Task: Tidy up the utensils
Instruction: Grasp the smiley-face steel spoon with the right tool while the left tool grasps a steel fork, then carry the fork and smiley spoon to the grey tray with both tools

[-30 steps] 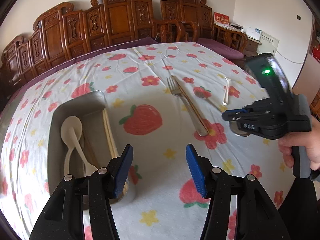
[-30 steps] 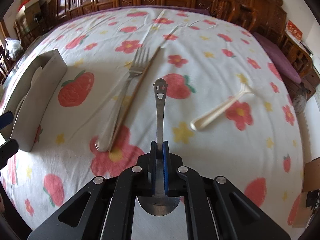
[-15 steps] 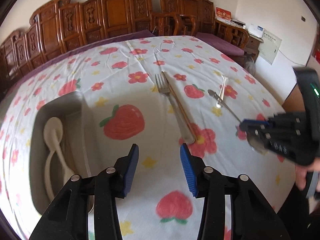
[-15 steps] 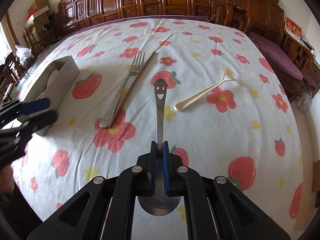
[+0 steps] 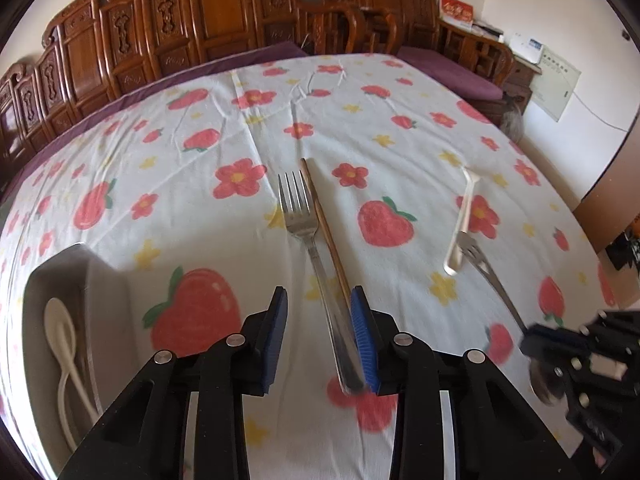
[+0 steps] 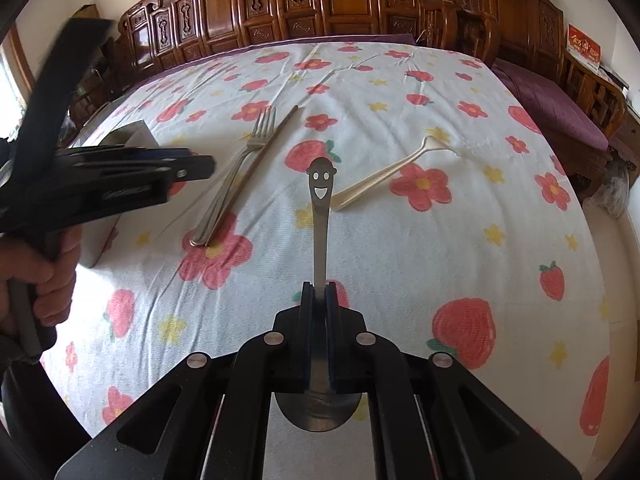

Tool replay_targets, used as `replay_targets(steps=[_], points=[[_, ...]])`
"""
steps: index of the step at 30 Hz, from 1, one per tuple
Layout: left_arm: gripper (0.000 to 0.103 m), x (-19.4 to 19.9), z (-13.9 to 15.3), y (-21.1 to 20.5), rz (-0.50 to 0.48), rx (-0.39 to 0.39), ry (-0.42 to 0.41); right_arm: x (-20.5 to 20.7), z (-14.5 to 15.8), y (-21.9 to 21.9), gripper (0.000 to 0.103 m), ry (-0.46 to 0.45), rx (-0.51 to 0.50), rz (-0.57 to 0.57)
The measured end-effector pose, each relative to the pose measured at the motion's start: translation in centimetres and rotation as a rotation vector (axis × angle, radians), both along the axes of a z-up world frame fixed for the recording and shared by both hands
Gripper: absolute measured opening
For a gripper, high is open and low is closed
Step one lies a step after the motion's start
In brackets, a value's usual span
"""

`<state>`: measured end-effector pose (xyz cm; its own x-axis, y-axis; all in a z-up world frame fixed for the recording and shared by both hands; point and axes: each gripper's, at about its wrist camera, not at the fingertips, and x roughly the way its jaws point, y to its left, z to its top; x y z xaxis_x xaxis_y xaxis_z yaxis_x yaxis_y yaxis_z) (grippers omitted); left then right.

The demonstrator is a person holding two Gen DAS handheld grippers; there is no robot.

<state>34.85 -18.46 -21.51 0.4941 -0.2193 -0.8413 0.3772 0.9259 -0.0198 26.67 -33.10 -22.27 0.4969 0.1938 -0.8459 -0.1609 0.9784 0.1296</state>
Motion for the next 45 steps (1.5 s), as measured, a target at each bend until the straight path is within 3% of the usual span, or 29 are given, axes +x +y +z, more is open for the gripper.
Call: replay_targets(steps=[4,13,24,45], points=[[0.029,2.1,-1.4,-0.5,0.024,0.011,0.047,0.1,0.0,-0.5,0.007,-0.001,0.007,-0.007],[0.027,4.2,-2.5,-1.1,0.043,0.055,0.068,0.2,0.0,-0.8,0.007,-0.001,0.021,-0.011],[0.009,4.2,-2.8,-2.0,0.035,0.071,0.082,0.2,0.2,-0.5,0.007,-0.006,0.018,-0.005],[0.006,0.7,2.5,0.5,0.046,0.069,-0.029,-0.7,2.9,1.2,0.007,-0.061,0.038,0.029]])
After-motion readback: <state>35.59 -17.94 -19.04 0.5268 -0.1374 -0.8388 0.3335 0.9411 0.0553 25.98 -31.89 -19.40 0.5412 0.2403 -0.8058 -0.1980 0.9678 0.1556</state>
